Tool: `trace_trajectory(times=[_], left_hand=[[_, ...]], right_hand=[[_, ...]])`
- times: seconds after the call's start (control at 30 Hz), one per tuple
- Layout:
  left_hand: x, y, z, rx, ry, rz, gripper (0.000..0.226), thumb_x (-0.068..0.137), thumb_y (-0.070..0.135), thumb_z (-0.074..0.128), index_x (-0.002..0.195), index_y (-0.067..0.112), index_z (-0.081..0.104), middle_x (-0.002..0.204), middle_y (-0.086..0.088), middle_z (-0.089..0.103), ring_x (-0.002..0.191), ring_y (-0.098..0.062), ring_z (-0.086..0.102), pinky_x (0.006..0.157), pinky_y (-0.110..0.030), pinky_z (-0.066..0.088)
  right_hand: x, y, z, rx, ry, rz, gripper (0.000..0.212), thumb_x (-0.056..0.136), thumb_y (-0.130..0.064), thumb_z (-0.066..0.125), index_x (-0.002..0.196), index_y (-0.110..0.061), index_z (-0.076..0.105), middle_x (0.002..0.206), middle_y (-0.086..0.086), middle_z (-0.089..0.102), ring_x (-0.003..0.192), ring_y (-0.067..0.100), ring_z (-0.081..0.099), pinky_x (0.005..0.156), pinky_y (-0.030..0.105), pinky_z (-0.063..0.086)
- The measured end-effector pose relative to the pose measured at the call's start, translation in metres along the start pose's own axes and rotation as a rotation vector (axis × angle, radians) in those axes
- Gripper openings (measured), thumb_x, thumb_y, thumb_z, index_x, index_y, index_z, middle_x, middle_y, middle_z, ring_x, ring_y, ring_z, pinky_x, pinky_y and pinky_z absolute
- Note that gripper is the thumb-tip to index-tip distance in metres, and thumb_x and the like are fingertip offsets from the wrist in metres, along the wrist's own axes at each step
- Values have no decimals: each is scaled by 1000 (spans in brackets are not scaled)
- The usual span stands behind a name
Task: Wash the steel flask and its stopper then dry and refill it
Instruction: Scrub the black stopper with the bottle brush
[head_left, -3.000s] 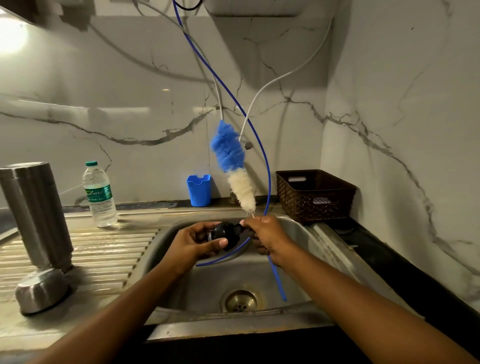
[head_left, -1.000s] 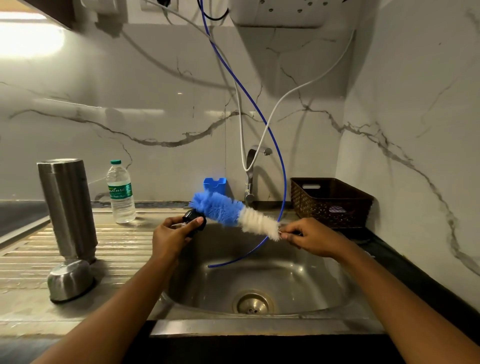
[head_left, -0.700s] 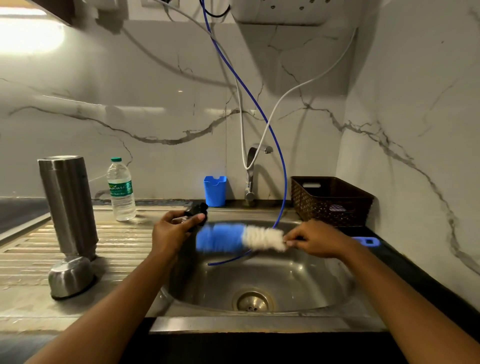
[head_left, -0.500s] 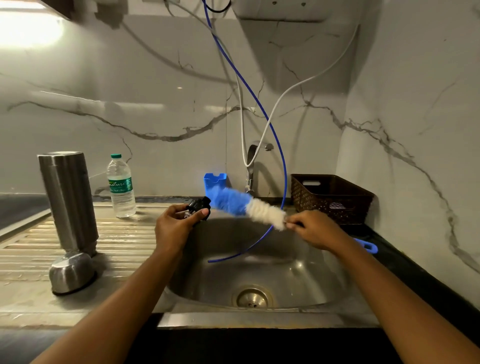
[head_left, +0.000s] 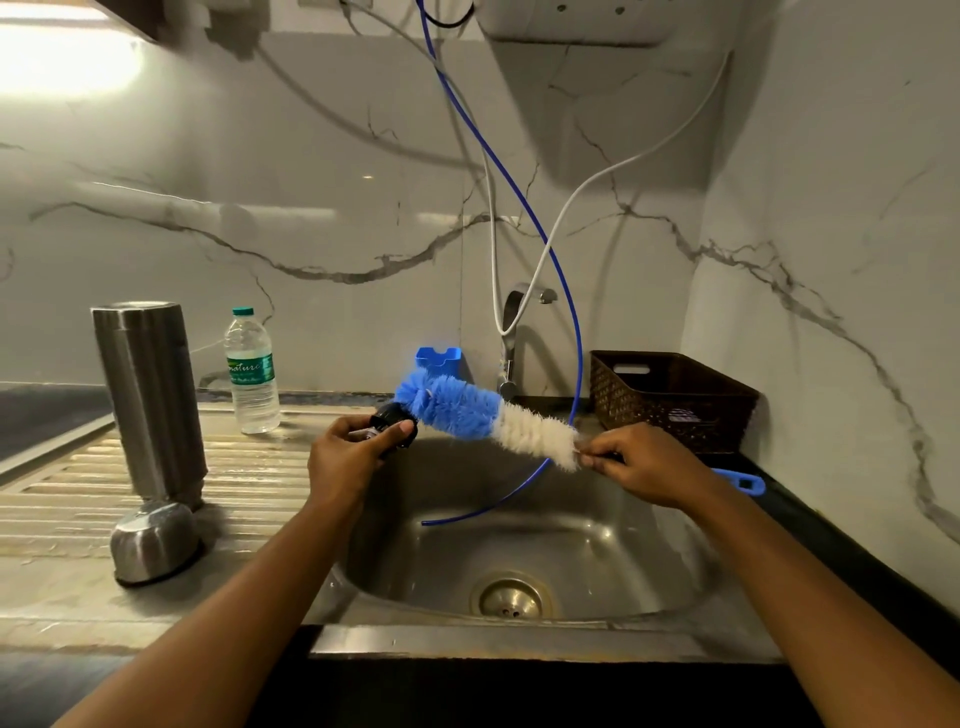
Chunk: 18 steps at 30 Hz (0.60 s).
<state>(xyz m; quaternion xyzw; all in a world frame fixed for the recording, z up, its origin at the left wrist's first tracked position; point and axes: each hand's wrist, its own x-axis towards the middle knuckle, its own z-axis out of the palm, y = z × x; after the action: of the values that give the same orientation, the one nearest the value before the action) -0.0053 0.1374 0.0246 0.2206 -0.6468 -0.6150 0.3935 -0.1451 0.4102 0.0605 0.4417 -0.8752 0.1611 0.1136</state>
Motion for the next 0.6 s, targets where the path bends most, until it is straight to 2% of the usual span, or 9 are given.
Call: trace_trajectory(times=[0.07,0.13,0.23,0.33,0.47,0.6], left_hand=[[-3,0,3,18,-35,8,66,52,41,80,108,13,60,100,-9,68,93,-24,66,85,-40,55],[-4,1,5,21,-35,6,67,52,41,81,109,14,60,100,-8,68,94,-24,66,86,-41,55],[-2,3,3,-7,12,4,56,62,33,82,109,13,60,101,-8,67,96,-26,65,88,-43,54],[-4,2,4,7,-5,5,60,57,37,81,109,13,61,100,-8,67,96,-26,65,87,-43,54],[-7,4,8,46,-31,33,67,52,43,80,110,15,60,101,-6,67,95,-24,65,87,-41,54],[-3,3,3,17,16,17,64,59,38,81,113,9,60,104,-10,66,97,-26,64,84,-39,55]], right_hand=[[1,-7,5,6,4,-7,34,93,-31,55,126,-23,59,114,1,67,98,13,61,86,27,47],[4,-13,9,7,21,-22,33,94,-30,54,125,-22,60,113,2,68,98,15,61,86,28,47],[2,-12,1,49,-37,-5,32,93,-28,55,124,-21,60,116,3,67,101,15,61,90,29,46],[-1,-10,0,55,-66,14,33,93,-26,56,126,-21,59,118,2,66,97,12,60,85,23,44],[6,-17,12,-7,33,1,34,95,-30,52,127,-21,58,112,3,68,96,14,61,78,18,39],[4,-12,2,-23,54,-1,33,94,-31,53,125,-22,60,118,0,66,105,14,60,89,25,44]])
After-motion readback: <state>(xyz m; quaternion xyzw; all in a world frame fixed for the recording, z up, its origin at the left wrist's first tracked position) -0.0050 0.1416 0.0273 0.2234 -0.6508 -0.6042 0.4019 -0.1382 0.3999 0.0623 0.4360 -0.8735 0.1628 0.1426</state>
